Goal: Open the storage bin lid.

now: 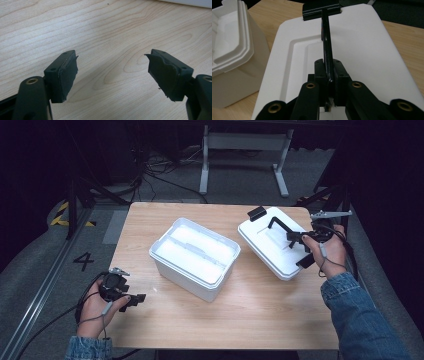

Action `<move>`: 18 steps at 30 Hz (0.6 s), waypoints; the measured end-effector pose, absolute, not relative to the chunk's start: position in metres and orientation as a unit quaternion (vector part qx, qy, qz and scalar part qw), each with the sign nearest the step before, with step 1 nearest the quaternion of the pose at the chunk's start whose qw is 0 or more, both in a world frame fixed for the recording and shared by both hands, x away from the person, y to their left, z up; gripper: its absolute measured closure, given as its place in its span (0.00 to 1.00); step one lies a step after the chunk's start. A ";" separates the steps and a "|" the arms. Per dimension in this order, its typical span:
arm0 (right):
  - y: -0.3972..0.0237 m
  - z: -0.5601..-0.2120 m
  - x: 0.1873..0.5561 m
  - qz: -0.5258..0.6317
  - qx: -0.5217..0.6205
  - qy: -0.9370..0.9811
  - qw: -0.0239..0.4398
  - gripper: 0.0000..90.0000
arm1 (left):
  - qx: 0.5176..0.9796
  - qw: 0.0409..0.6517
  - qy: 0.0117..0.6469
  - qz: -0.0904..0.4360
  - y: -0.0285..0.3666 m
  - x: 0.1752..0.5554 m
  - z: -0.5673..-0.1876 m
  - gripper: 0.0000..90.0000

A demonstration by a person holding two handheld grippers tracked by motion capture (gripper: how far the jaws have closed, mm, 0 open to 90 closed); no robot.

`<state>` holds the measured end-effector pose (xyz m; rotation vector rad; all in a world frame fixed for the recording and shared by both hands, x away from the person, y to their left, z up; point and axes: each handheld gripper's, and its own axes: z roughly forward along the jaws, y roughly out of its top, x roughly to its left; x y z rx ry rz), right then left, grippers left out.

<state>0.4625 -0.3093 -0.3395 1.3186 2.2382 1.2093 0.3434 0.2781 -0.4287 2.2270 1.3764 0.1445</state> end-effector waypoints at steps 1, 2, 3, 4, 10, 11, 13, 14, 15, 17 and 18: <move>-0.311 -0.343 0.463 0.416 0.458 0.773 0.138 0.94 | 0.820 0.257 0.508 0.053 0.278 0.343 -0.429 0.27; -0.312 -0.347 0.463 0.415 0.459 0.773 0.137 0.94 | 0.821 0.257 0.508 0.053 0.278 0.343 -0.429 0.27; -0.313 -0.350 0.463 0.414 0.461 0.773 0.136 0.94 | 0.821 0.257 0.508 0.052 0.277 0.343 -0.429 0.27; -0.314 -0.354 0.463 0.412 0.464 0.773 0.134 0.94 | 0.820 0.257 0.508 0.052 0.278 0.343 -0.429 0.27; -0.318 -0.367 0.464 0.409 0.469 0.772 0.133 0.94 | 0.820 0.255 0.511 0.050 0.277 0.343 -0.430 0.27; -0.319 -0.370 0.465 0.407 0.468 0.773 0.132 0.94 | 0.820 0.254 0.510 0.051 0.277 0.344 -0.430 0.27; -0.320 -0.375 0.465 0.405 0.469 0.774 0.131 0.94 | 0.821 0.254 0.509 0.052 0.277 0.344 -0.431 0.27; -0.319 -0.377 0.465 0.403 0.470 0.774 0.131 0.94 | 0.820 0.254 0.510 0.051 0.277 0.344 -0.431 0.27; -0.320 -0.380 0.465 0.404 0.471 0.774 0.129 0.94 | 0.820 0.254 0.510 0.051 0.277 0.344 -0.431 0.27; -0.320 -0.385 0.466 0.404 0.472 0.773 0.126 0.94 | 0.820 0.254 0.510 0.051 0.277 0.344 -0.431 0.27; -0.320 -0.388 0.466 0.404 0.473 0.773 0.125 0.94 | 0.820 0.254 0.510 0.051 0.277 0.344 -0.431 0.27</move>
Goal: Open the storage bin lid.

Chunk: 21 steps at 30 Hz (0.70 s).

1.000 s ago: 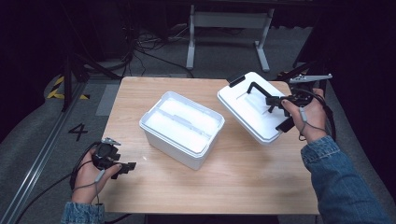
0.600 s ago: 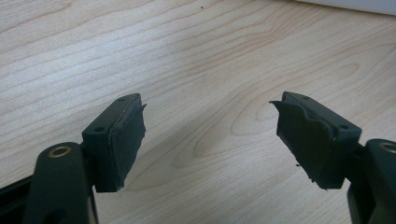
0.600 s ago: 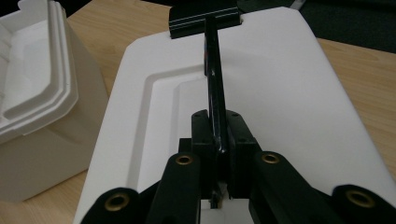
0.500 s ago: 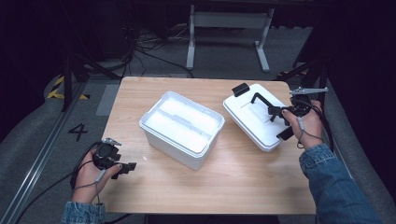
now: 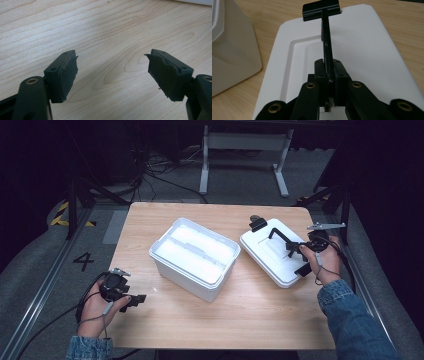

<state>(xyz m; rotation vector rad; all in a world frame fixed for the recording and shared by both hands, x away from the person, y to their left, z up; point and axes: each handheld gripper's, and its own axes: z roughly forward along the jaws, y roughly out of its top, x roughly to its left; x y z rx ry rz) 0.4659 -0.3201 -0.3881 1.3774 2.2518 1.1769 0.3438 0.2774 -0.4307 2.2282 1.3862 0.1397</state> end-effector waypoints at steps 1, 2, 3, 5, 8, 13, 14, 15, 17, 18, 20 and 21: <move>-0.320 -0.391 0.466 0.403 0.475 0.772 0.124 0.94 | 0.820 0.254 0.510 0.051 0.277 0.344 -0.431 0.27; -0.320 -0.393 0.466 0.404 0.477 0.771 0.122 0.94 | 0.820 0.254 0.510 0.051 0.277 0.344 -0.431 0.27; -0.321 -0.396 0.466 0.404 0.478 0.771 0.120 0.94 | 0.820 0.254 0.510 0.052 0.277 0.344 -0.431 0.27; -0.322 -0.401 0.467 0.405 0.479 0.770 0.116 0.94 | 0.819 0.253 0.512 0.050 0.276 0.344 -0.432 0.27; -0.322 -0.408 0.469 0.407 0.483 0.767 0.115 0.94 | 0.822 0.248 0.510 0.048 0.276 0.345 -0.434 0.27; -0.322 -0.417 0.470 0.404 0.485 0.767 0.114 0.94 | 0.824 0.247 0.508 0.048 0.276 0.346 -0.435 0.27; -0.322 -0.419 0.471 0.402 0.486 0.768 0.114 0.94 | 0.824 0.246 0.507 0.047 0.275 0.346 -0.435 0.27; -0.322 -0.421 0.471 0.401 0.485 0.768 0.115 0.94 | 0.825 0.245 0.507 0.048 0.275 0.346 -0.436 0.27; -0.324 -0.426 0.472 0.400 0.487 0.768 0.116 0.94 | 0.825 0.244 0.509 0.046 0.274 0.346 -0.436 0.27; -0.324 -0.428 0.472 0.400 0.489 0.766 0.115 0.94 | 0.824 0.244 0.509 0.046 0.274 0.346 -0.436 0.27; -0.325 -0.431 0.472 0.400 0.491 0.766 0.113 0.94 | 0.825 0.243 0.508 0.047 0.275 0.346 -0.436 0.27; -0.325 -0.431 0.472 0.400 0.491 0.766 0.113 0.94 | 0.825 0.243 0.508 0.047 0.275 0.346 -0.436 0.27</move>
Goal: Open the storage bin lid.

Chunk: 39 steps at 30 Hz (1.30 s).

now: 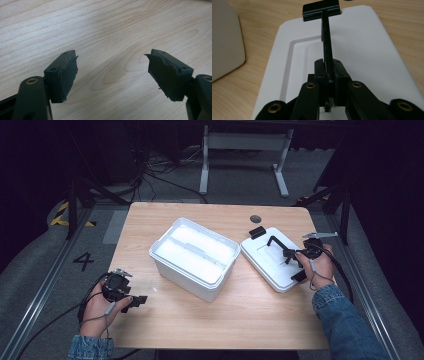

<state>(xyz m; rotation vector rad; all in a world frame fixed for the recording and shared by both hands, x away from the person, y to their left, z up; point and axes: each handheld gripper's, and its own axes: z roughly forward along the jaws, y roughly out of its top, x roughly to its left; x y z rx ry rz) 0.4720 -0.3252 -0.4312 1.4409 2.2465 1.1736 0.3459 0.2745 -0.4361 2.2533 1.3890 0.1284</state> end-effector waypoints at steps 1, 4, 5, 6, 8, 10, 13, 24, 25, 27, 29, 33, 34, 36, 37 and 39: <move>-0.326 -0.434 0.472 0.403 0.493 0.763 0.110 0.94 | 0.825 0.242 0.508 0.046 0.274 0.346 -0.437 0.27; -0.326 -0.436 0.472 0.404 0.492 0.763 0.108 0.94 | 0.825 0.242 0.508 0.043 0.273 0.346 -0.437 0.27; -0.326 -0.436 0.472 0.404 0.492 0.764 0.106 0.94 | 0.826 0.241 0.507 0.042 0.273 0.346 -0.437 0.27; -0.326 -0.436 0.472 0.405 0.493 0.763 0.104 0.94 | 0.827 0.241 0.507 0.041 0.273 0.346 -0.437 0.27; -0.327 -0.438 0.473 0.406 0.495 0.762 0.098 0.94 | 0.827 0.241 0.507 0.041 0.273 0.346 -0.437 0.27; -0.329 -0.441 0.474 0.408 0.501 0.758 0.088 0.94 | 0.826 0.241 0.508 0.043 0.273 0.346 -0.437 0.27; -0.331 -0.444 0.474 0.410 0.504 0.756 0.082 0.94 | 0.827 0.240 0.507 0.041 0.273 0.346 -0.437 0.27; -0.339 -0.442 0.477 0.411 0.511 0.749 0.100 0.81 | 0.827 0.239 0.507 0.042 0.273 0.347 -0.439 0.27; -0.340 -0.442 0.477 0.410 0.511 0.748 0.102 0.78 | 0.828 0.238 0.506 0.042 0.273 0.347 -0.439 0.27; -0.340 -0.441 0.476 0.415 0.509 0.747 0.105 0.72 | 0.827 0.238 0.507 0.040 0.273 0.347 -0.439 0.27; -0.341 -0.439 0.476 0.418 0.504 0.748 0.109 0.72 | 0.828 0.238 0.506 0.041 0.273 0.348 -0.439 0.27; -0.342 -0.435 0.472 0.424 0.498 0.748 0.118 0.68 | 0.828 0.238 0.506 0.040 0.272 0.348 -0.439 0.27; -0.343 -0.432 0.471 0.425 0.495 0.748 0.121 0.68 | 0.828 0.238 0.505 0.042 0.272 0.348 -0.439 0.27; -0.343 -0.426 0.466 0.426 0.486 0.752 0.130 0.67 | 0.828 0.238 0.506 0.042 0.272 0.348 -0.439 0.27; -0.343 -0.426 0.466 0.426 0.486 0.752 0.130 0.67 | 0.828 0.238 0.506 0.042 0.272 0.348 -0.439 0.27; -0.342 -0.418 0.461 0.430 0.471 0.758 0.138 0.67 | 0.827 0.240 0.506 0.039 0.271 0.348 -0.439 0.27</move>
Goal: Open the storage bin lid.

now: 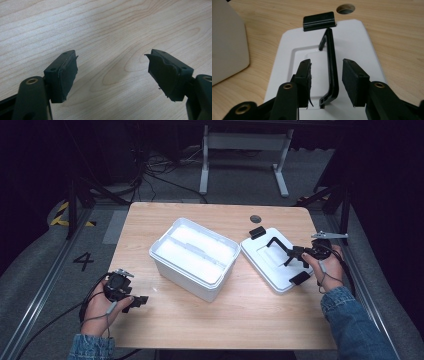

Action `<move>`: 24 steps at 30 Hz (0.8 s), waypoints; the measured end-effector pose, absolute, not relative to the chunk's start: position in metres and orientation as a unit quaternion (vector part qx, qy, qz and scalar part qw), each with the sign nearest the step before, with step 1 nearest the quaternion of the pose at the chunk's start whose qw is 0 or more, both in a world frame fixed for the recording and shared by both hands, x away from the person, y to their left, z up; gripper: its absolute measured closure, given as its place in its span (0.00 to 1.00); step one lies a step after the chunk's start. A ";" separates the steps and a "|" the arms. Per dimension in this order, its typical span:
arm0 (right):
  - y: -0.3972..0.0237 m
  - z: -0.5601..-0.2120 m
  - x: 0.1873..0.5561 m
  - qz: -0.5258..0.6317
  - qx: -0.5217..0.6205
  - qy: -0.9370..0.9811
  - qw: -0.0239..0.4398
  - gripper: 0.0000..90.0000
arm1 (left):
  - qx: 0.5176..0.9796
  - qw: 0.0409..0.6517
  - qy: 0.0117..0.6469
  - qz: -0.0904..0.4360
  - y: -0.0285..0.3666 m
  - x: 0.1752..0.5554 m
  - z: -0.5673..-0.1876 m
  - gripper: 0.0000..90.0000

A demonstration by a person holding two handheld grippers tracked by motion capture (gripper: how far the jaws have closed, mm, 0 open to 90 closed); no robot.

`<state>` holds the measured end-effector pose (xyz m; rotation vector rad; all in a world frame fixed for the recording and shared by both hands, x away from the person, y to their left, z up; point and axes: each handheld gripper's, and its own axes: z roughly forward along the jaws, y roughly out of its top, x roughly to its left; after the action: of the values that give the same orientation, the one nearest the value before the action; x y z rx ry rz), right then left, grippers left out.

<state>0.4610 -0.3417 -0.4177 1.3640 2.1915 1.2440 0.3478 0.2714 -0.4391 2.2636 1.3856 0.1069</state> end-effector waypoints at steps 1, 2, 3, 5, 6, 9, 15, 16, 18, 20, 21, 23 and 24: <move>-0.341 -0.413 0.458 0.431 0.465 0.760 0.141 0.67 | 0.828 0.241 0.505 0.039 0.271 0.348 -0.439 0.27; -0.340 -0.406 0.452 0.436 0.458 0.762 0.141 0.67 | 0.827 0.241 0.506 0.038 0.271 0.347 -0.439 0.27; -0.339 -0.403 0.449 0.438 0.452 0.763 0.144 0.67 | 0.827 0.242 0.505 0.039 0.271 0.347 -0.439 0.27; -0.338 -0.394 0.440 0.443 0.445 0.765 0.147 0.67 | 0.829 0.242 0.502 0.040 0.272 0.347 -0.438 0.27; -0.337 -0.389 0.435 0.445 0.439 0.766 0.149 0.67 | 0.830 0.241 0.500 0.042 0.272 0.346 -0.438 0.27; -0.335 -0.381 0.422 0.451 0.428 0.769 0.148 0.67 | 0.826 0.246 0.505 0.039 0.272 0.344 -0.437 0.27; -0.327 -0.375 0.399 0.442 0.403 0.788 0.144 0.65 | 0.828 0.243 0.504 0.039 0.271 0.345 -0.437 0.27; -0.325 -0.376 0.395 0.441 0.398 0.792 0.140 0.64 | 0.828 0.242 0.504 0.039 0.271 0.345 -0.437 0.27; -0.322 -0.378 0.388 0.444 0.392 0.795 0.130 0.63 | 0.828 0.242 0.504 0.042 0.271 0.345 -0.437 0.27; -0.319 -0.380 0.380 0.441 0.382 0.803 0.125 0.63 | 0.828 0.242 0.504 0.042 0.271 0.345 -0.437 0.27; -0.318 -0.380 0.377 0.438 0.379 0.806 0.125 0.63 | 0.828 0.242 0.505 0.042 0.271 0.345 -0.437 0.27; -0.317 -0.381 0.370 0.438 0.370 0.810 0.126 0.62 | 0.830 0.241 0.501 0.042 0.271 0.345 -0.438 0.27; -0.316 -0.381 0.366 0.439 0.366 0.811 0.125 0.62 | 0.830 0.241 0.501 0.042 0.271 0.346 -0.438 0.27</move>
<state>0.3663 -0.3165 -0.3807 1.0679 2.3631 1.2784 0.3456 0.2709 -0.4377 2.2704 1.3700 0.1143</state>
